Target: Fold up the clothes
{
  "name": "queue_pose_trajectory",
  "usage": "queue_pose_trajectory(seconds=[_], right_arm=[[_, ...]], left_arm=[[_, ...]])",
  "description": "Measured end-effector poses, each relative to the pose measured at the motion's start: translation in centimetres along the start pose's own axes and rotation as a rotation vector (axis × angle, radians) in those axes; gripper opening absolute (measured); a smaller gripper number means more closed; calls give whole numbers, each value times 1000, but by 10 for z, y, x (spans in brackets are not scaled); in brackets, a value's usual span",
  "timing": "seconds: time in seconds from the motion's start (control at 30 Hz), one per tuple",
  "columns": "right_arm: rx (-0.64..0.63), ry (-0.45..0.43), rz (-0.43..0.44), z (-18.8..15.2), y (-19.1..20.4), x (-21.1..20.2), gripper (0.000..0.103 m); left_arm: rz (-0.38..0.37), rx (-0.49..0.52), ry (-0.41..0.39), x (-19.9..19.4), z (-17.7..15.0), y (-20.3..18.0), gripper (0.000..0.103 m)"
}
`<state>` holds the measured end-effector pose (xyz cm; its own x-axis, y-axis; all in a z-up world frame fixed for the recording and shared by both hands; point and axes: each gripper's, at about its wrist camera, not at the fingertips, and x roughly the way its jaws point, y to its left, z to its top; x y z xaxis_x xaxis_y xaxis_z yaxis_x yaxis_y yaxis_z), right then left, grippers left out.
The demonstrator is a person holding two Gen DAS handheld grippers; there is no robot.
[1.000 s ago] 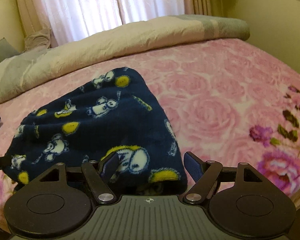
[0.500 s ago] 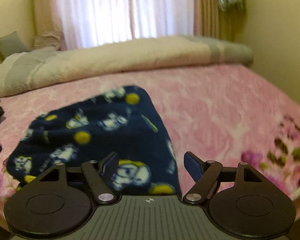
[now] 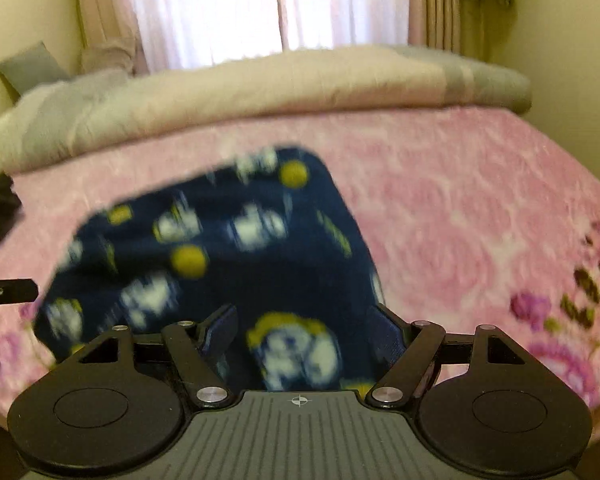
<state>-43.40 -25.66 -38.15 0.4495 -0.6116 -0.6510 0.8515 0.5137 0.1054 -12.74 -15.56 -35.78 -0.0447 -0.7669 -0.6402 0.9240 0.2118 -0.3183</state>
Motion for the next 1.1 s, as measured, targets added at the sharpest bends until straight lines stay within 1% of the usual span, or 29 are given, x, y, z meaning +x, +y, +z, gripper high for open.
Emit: queue_pose_trajectory(seconds=[0.07, 0.13, 0.23, 0.3, 0.33, 0.37, 0.43, 0.53, 0.57, 0.7, 0.87, 0.93, 1.0, 1.1], right_arm=[[-6, -8, 2, 14, 7, 12, 76], [-14, -5, 3, 25, 12, 28, 76], [-31, 59, -23, 30, 14, 64, 76], [-55, 146, -45, 23, 12, 94, 76], [-66, 162, -50, 18, 11, 104, 76], [-78, 152, -52, 14, 10, 107, 76], [-88, 138, -50, 13, 10, 102, 76], [-63, 116, -44, 17, 8, 84, 76], [-54, 102, -40, 18, 8, 76, 76], [-10, 67, -23, 14, 3, 48, 76], [-6, 55, -25, 8, 1, 32, 76], [-8, 60, -28, 4, 0, 30, 76], [-13, 82, -35, -3, -3, 35, 76], [-63, 106, -52, -18, -2, 44, 76]], left_arm=[[-1, 9, 0, 14, 12, -4, 16], [15, 21, 28, 34, 15, -4, 17], [46, 36, 52, 44, 11, -6, 17], [67, 46, 68, 50, 8, -7, 17], [77, 51, 76, 54, 7, -8, 17], [88, 56, 84, 57, 6, -8, 17], [109, 66, 100, 64, 3, -9, 17], [138, 85, 118, 71, -1, -12, 17], [142, 104, 107, 63, -3, -17, 17], [161, 150, 104, 46, -12, -31, 17], [170, 164, 112, 39, -20, -39, 17], [167, 166, 113, 40, -27, -38, 17], [165, 173, 112, 42, -36, -37, 17], [161, 184, 111, 44, -50, -34, 17]])
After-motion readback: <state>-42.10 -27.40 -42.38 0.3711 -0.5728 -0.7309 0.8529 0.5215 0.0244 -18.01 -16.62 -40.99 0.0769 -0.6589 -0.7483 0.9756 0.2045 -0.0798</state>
